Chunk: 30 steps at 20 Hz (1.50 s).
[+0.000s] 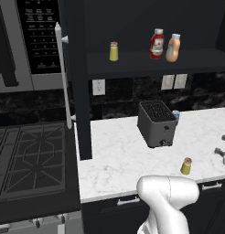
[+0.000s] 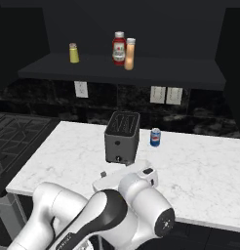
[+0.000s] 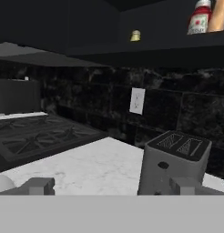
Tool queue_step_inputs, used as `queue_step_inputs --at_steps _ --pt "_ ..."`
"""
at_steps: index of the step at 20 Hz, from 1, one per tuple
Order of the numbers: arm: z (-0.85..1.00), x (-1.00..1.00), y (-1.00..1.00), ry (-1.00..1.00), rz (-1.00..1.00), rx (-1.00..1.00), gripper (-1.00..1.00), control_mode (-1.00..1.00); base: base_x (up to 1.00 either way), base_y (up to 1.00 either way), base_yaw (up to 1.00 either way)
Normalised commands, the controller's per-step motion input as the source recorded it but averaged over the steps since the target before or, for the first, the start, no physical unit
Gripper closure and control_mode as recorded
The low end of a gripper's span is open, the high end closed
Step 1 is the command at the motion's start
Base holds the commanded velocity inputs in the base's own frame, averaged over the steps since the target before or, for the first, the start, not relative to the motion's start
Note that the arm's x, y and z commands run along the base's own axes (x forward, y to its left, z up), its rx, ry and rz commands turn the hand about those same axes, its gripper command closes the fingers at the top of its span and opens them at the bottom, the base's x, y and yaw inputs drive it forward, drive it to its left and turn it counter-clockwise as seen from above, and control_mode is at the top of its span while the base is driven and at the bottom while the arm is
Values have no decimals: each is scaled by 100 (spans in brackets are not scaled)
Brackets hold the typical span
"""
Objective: Put the shaker and condiment bottle from the counter next to their counterparts in the cabinet.
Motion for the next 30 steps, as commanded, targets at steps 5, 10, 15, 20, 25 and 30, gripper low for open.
queue_step_inputs --at_steps 5,10,15,20,25,30 --pt "-56 37 6 3 10 -1 -100 -100 0 0 0" --pt "-59 40 0 1 9 -1 -100 -100 0 0 0" --pt "-37 43 -8 8 7 0 -100 -100 0 0 0" --pt "-19 31 -30 21 6 -5 -100 -100 0 0 0" --pt "-16 11 -16 7 7 -2 -100 -100 0 0 0" --pt "-33 0 -34 0 24 0 -100 -100 0 0 0"
